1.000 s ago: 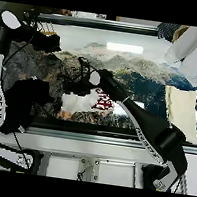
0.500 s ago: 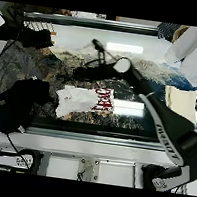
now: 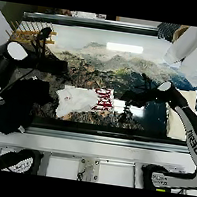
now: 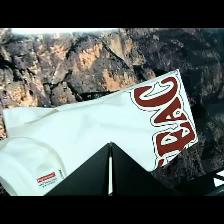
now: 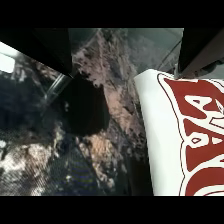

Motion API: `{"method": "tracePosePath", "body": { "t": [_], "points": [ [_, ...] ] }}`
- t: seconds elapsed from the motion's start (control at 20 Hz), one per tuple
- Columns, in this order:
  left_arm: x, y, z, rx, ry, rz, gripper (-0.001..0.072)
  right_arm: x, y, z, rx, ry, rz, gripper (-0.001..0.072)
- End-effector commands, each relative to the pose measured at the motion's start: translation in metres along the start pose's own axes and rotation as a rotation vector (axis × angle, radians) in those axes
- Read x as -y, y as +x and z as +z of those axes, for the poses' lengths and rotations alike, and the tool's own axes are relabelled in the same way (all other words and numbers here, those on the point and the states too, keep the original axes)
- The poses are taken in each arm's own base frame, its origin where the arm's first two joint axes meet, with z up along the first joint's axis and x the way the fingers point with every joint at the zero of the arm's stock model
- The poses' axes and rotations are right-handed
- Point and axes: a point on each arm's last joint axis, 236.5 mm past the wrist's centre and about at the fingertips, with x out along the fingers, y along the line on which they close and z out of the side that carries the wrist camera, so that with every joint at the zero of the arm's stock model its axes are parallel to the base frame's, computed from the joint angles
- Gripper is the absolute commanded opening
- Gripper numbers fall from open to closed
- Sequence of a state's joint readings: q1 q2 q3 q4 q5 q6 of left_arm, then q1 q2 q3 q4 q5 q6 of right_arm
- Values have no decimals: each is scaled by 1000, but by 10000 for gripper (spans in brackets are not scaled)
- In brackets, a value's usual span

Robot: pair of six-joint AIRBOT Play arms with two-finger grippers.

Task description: Fold the clothes and pants, and hang the long-sleeved shirts on hangers.

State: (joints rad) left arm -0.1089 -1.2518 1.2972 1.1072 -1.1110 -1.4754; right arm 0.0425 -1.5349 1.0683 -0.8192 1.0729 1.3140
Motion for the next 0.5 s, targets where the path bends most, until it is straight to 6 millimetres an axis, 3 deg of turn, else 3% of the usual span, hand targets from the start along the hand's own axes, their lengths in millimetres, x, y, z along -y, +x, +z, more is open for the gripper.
{"method": "tracePosePath", "body": {
  "t": [0.0, 0.2, 0.45],
  "points": [
    [16, 11, -15, -4, 31, -18, 6, -2, 25, 4, 15, 47, 120, 720],
    [24, 16, -18, -12, 46, -27, 5, -40, 63, 14, 53, 41, 230, 719],
    [24, 16, -18, -11, 45, -28, 5, -86, 108, -11, -48, -23, 280, 719]
  ]
}}
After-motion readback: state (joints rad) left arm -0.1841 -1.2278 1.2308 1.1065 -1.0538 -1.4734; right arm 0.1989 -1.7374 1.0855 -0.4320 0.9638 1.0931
